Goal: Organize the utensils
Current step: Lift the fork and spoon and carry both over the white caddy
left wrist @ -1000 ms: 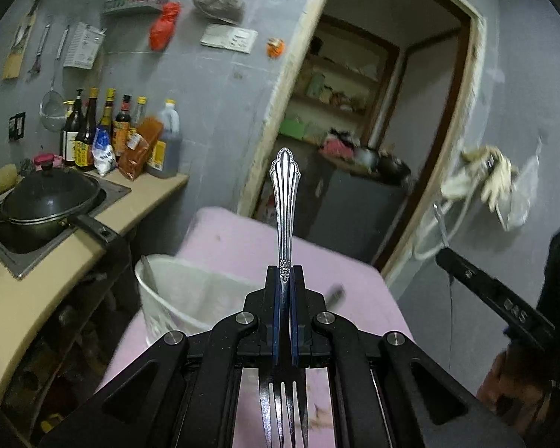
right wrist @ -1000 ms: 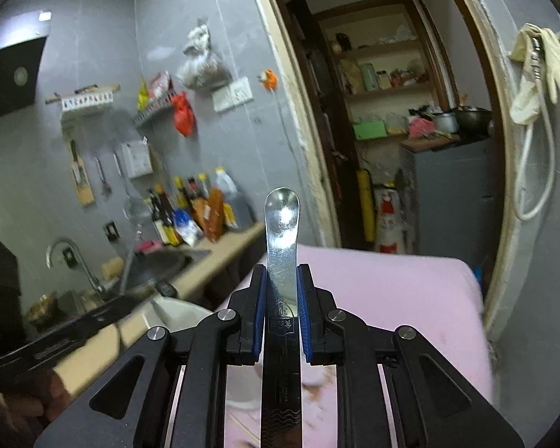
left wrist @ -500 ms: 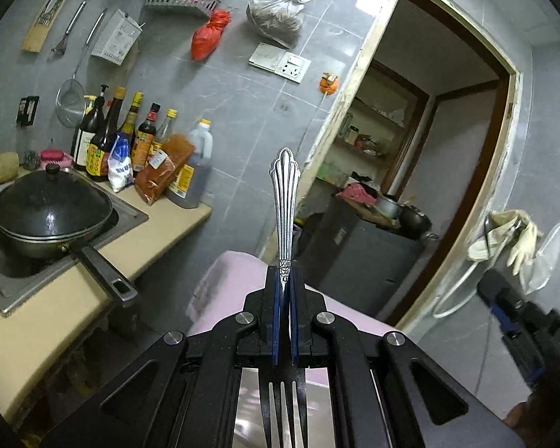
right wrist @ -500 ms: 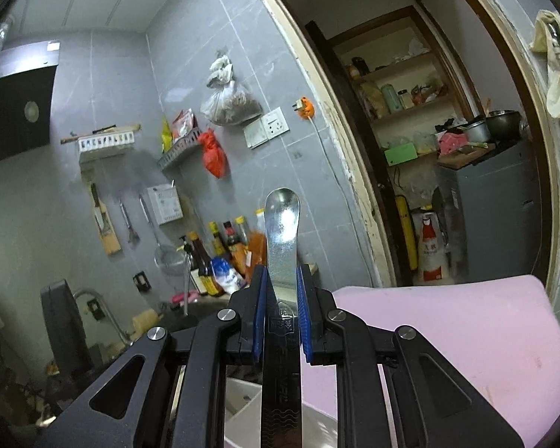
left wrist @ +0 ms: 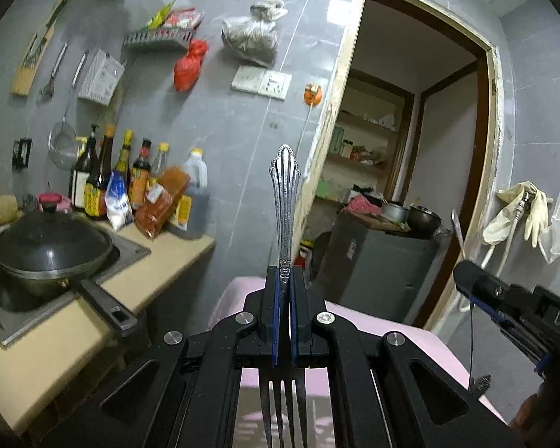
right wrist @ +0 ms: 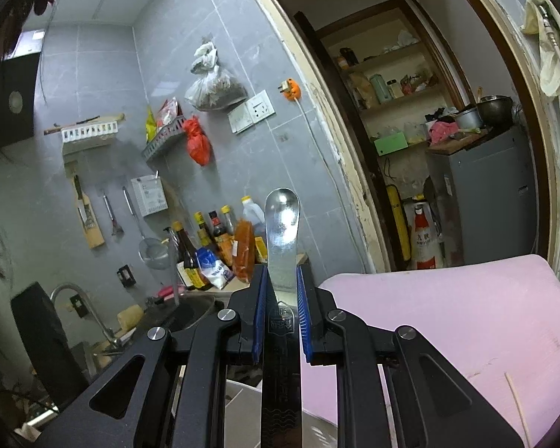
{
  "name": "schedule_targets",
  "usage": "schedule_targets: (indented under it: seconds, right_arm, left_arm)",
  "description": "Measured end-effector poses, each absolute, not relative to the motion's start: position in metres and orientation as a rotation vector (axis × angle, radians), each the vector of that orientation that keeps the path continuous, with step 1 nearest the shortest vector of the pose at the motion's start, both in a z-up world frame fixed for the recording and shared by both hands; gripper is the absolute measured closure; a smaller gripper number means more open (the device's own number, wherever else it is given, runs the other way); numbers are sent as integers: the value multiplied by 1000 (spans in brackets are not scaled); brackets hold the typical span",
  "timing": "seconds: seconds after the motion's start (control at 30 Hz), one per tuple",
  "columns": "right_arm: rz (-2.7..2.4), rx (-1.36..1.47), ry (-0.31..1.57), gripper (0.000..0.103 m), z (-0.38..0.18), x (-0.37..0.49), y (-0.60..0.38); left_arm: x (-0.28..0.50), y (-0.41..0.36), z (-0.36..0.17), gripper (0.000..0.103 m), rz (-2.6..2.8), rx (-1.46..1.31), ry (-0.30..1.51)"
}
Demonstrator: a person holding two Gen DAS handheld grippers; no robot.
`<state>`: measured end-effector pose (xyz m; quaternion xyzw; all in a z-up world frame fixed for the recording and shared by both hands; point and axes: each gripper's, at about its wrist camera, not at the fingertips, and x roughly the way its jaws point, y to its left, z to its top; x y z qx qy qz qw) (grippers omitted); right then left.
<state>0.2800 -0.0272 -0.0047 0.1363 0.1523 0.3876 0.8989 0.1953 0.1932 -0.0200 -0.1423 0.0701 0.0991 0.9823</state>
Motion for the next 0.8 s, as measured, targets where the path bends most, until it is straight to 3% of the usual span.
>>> schedule_targets:
  seconds: [0.27,0.8]
  right_arm:
    - [806,245,315,90,-13,279,-14]
    - [810,110,326,89,-32,266,1]
  left_arm:
    - [200,193,-29,100,239,-208,99]
    - [193,187,-54,100,197,-170,185]
